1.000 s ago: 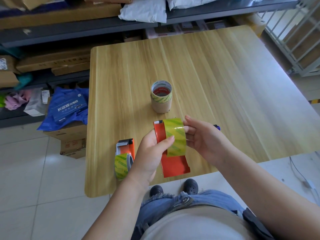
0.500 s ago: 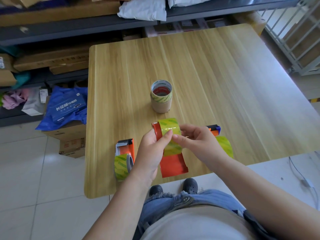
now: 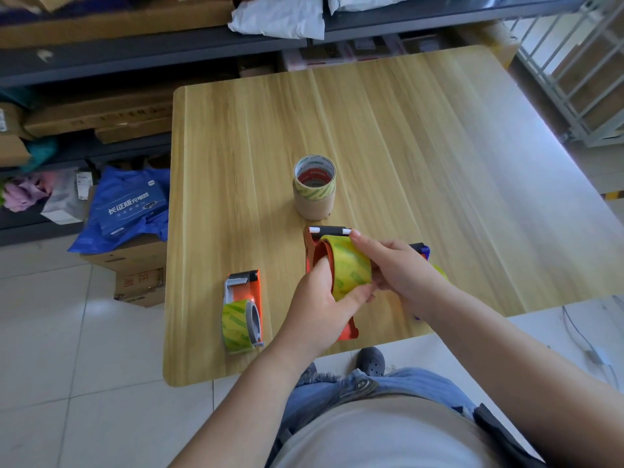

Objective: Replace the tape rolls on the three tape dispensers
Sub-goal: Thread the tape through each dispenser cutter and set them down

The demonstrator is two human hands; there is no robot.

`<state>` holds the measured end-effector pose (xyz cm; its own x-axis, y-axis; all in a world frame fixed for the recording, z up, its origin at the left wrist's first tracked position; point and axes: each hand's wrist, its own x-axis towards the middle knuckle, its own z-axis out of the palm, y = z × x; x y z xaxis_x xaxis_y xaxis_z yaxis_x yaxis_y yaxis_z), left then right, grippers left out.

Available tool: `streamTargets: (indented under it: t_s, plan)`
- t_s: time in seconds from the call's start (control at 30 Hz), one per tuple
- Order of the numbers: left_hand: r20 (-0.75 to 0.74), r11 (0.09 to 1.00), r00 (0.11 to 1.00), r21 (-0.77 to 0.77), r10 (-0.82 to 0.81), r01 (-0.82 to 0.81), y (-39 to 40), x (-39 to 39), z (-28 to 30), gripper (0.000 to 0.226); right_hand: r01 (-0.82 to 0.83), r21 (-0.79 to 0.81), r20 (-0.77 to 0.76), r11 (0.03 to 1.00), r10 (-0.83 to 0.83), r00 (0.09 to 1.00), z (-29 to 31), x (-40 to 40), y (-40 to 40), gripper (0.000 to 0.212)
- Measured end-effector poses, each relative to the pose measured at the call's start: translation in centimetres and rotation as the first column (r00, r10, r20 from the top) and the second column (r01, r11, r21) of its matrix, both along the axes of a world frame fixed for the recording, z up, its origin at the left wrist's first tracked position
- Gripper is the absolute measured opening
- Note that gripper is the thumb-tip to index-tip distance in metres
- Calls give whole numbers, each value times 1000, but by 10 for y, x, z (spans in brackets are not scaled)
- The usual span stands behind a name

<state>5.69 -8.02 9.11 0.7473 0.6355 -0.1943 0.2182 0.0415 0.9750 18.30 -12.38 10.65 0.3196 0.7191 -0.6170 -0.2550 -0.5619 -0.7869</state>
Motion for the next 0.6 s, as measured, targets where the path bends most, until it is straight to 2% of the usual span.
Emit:
streamTargets:
  t_s: [0.1,0.2,0.27,0.37,0.43,0.5,0.6]
  plan:
    - [21,999,1000,-30,17,-16,-2,0,4,24,-21,27,48,999,20,999,-4,2,-3,43]
    - [43,999,999,-33,30,-28,-4,1,8,19,36,218,199,975,-81,977,-9,7,-11,28]
    - [42,999,999,-30,27,-26,-6,1,11,19,-70,326,340,943,-48,939,-11,13,-17,34]
    - [36,999,999,-35,-6,7,-7,1,14,23,-316,338,458,887,138,878,-4,18,-22,43]
    - [35,999,999,-35,-39,40,-7,1,16,31,-333,310,466,890,163,870,1,21,-22,41]
    - [6,998,998,-32,-61,62,-9,1,18,31,-265,285,420,921,128,898,5,24,-20,37]
    - [-39,997,997,-47,-70,69,-10,0,21,28,-143,236,322,961,61,945,11,26,-16,15]
